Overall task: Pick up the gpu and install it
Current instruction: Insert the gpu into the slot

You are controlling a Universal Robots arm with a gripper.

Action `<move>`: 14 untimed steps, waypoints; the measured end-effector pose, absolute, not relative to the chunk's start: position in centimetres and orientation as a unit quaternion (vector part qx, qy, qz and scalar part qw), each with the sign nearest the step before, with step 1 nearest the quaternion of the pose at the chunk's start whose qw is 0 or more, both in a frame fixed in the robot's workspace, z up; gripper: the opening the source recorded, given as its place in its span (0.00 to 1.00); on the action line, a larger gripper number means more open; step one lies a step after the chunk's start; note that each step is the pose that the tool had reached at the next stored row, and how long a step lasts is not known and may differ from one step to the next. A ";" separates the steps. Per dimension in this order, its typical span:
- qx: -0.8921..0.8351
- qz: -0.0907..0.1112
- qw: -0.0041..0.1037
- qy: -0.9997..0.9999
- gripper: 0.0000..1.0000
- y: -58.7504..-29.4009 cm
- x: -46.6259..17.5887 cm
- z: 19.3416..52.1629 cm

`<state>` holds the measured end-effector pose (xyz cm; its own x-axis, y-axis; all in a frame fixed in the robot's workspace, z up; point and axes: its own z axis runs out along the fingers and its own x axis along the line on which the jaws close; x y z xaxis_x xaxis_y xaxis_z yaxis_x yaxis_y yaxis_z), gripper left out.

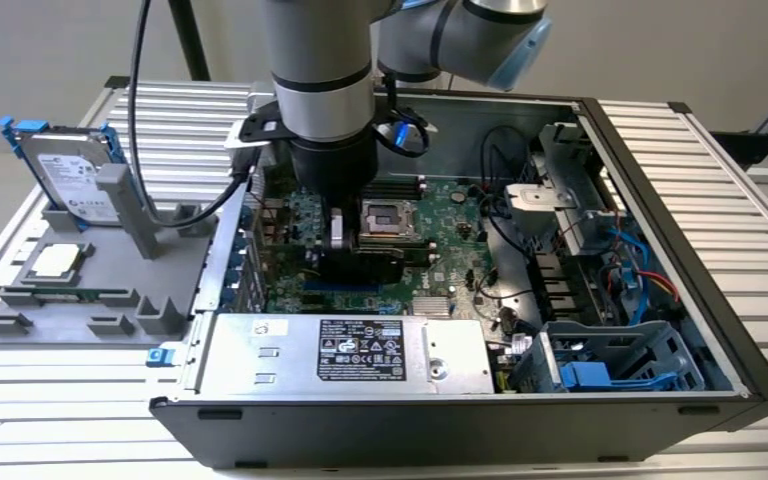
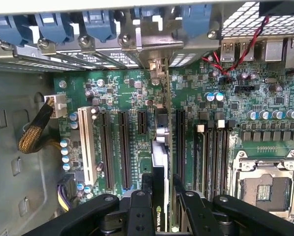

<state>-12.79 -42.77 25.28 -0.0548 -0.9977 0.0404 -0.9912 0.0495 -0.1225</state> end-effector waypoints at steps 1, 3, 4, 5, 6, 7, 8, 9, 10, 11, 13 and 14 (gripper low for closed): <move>-0.687 -0.058 0.028 0.724 0.00 -42.8 -12.8 25.3; -0.687 -0.058 0.028 0.724 0.00 -42.8 -12.8 25.3; -0.687 -0.058 0.028 0.724 0.00 -42.8 -12.8 25.3; -0.687 -0.058 0.027 0.724 0.00 -42.8 -12.8 25.3; -0.687 -0.058 0.027 0.724 0.00 -42.8 -12.8 25.3; -0.687 -0.059 0.027 0.724 0.00 -42.8 -12.8 25.2; -0.687 -0.059 0.027 0.724 0.00 -42.8 -12.8 25.2; -0.687 -0.059 0.027 0.724 0.00 -42.8 -12.8 25.1; -0.687 -0.059 0.027 0.724 0.00 -42.8 -12.8 25.0; -0.687 -0.059 0.027 0.724 0.00 -42.8 -12.8 25.0; -0.687 -0.059 0.027 0.724 0.00 -42.8 -12.8 25.0; -0.687 -0.059 0.027 0.724 0.00 -42.8 -12.8 25.0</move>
